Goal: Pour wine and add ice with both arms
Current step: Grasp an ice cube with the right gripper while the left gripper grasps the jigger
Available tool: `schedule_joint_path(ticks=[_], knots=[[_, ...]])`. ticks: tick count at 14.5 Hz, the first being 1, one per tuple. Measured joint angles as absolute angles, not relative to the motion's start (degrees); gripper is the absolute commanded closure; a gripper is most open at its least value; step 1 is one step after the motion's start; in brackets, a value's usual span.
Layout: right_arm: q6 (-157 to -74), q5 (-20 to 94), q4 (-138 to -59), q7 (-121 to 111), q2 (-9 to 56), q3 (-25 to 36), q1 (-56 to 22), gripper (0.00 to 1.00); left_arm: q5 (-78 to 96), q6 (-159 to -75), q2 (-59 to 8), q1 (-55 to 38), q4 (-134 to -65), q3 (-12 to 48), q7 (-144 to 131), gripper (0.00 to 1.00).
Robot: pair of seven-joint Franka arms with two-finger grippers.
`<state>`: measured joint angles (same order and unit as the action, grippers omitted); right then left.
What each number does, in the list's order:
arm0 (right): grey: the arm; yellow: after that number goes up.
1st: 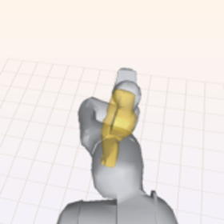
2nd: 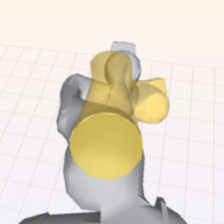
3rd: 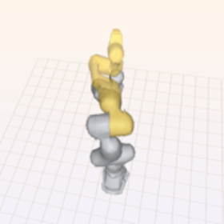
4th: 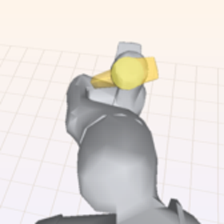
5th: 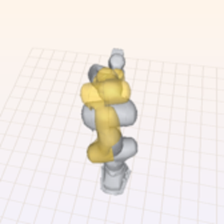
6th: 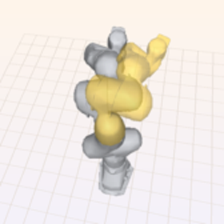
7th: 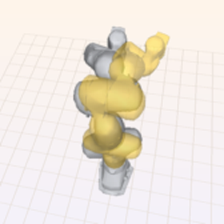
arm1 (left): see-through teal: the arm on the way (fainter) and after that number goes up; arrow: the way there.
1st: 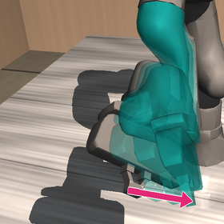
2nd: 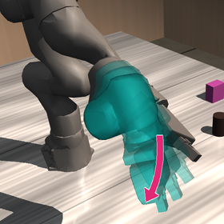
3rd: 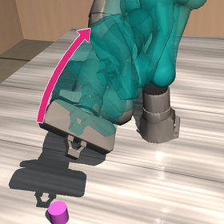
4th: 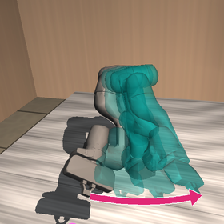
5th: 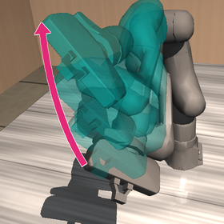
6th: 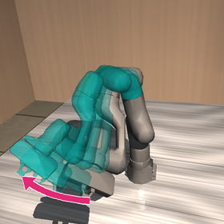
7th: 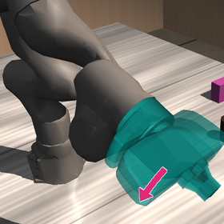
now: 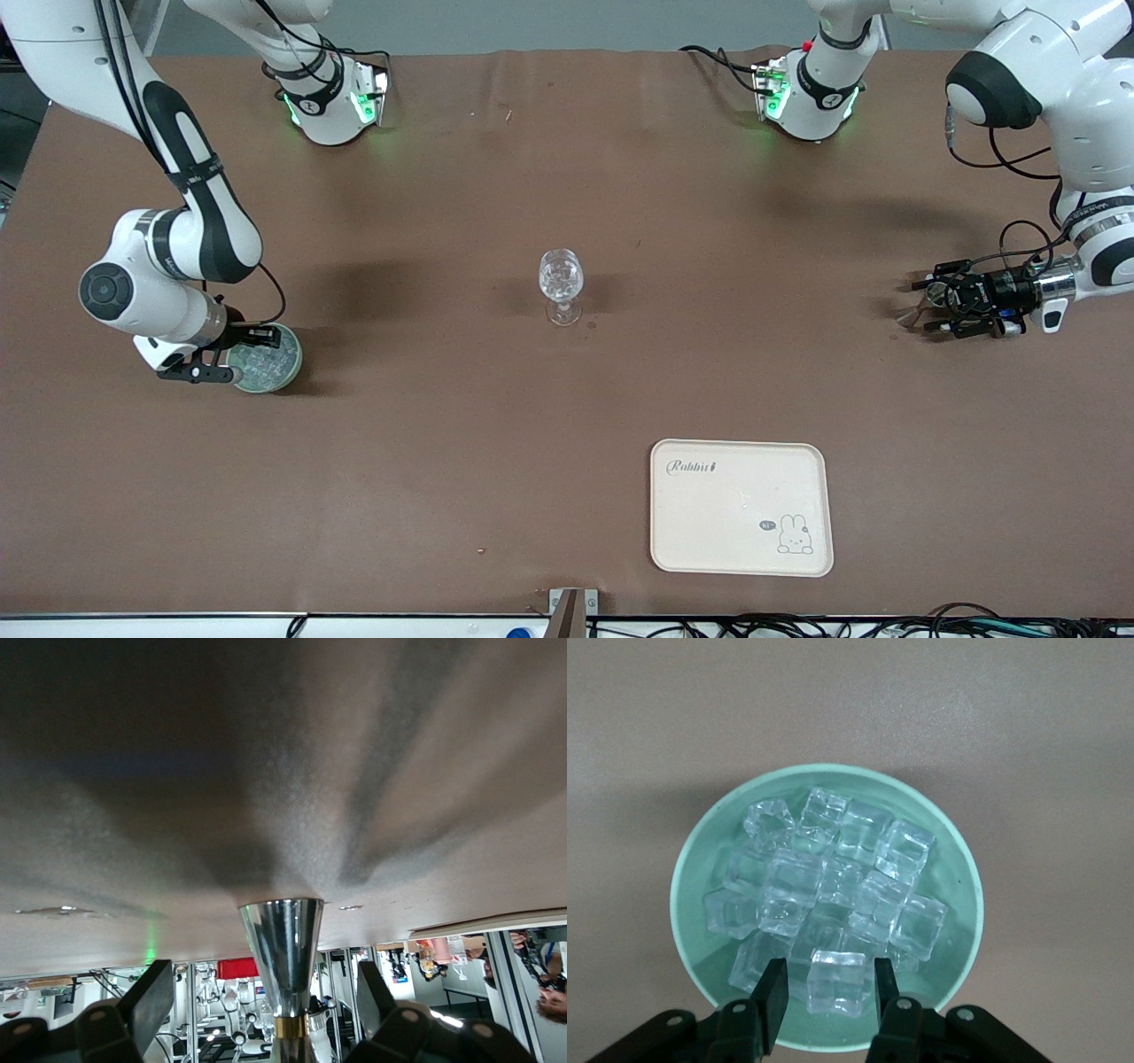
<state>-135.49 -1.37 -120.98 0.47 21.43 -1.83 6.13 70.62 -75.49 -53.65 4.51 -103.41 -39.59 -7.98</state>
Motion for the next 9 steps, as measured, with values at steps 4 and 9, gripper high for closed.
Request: schedule_joint_path(ticks=[4,9], knots=[[-137.4,-1.4,-121.8,0.5,21.4,-1.8,6.1,0.68,72.2,-75.5,-53.6,4.5,-104.6,-39.3,-8.0,0.12],[-139.6,-1.4,-122.7,0.4,21.4,-1.8,6.1,0.89,72.2,-75.4,-53.6,4.5,-104.7,-39.2,-8.2,0.13]])
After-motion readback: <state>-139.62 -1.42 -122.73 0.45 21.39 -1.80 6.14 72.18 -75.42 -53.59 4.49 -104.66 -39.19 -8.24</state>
